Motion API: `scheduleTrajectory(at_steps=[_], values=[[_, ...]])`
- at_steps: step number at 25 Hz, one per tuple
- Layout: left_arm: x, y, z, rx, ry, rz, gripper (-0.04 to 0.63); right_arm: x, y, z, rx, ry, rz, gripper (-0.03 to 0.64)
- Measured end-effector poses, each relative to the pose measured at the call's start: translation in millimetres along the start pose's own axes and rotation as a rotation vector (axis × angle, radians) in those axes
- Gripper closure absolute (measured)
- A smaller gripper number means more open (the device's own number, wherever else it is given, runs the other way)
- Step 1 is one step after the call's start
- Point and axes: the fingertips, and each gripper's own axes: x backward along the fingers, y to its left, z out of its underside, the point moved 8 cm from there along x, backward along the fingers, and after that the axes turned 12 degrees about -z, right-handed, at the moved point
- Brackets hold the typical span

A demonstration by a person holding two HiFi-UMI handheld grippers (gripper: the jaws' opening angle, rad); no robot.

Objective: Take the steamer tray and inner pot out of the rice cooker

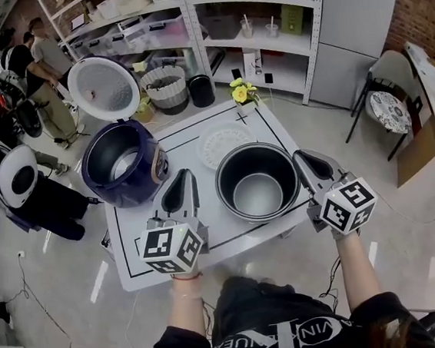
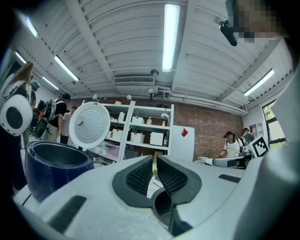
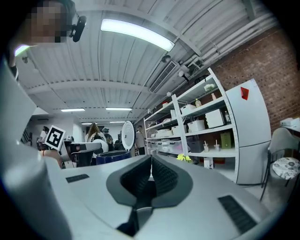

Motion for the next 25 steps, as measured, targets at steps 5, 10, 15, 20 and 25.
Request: scheduleTrajectory(at_steps=[5,10,15,20,25], values=[[11,3,-11,-0.018,-0.009,-0.017,0.569,7,7,-7,0.010,0.016,-0.021,0.617],[23,11,-17,-0.025,-0.021,-0.042,0.572,12,13,-12,0.029,0.026,-0.029,0.617],[32,13,-20,-0.037,-0.019,-0.055,0.572,16,18,-9,0.053,0.038,-0.033,0.617],[45,11,-18,-0.063,-0.022,-0.058,0.572,15,26,-4,0.063,0.047,-0.041,0.618],[56,12,-6,-0.063,-0.014,-0.066,0.572,20,32,1,0.069,0.044,-0.037,0.618]])
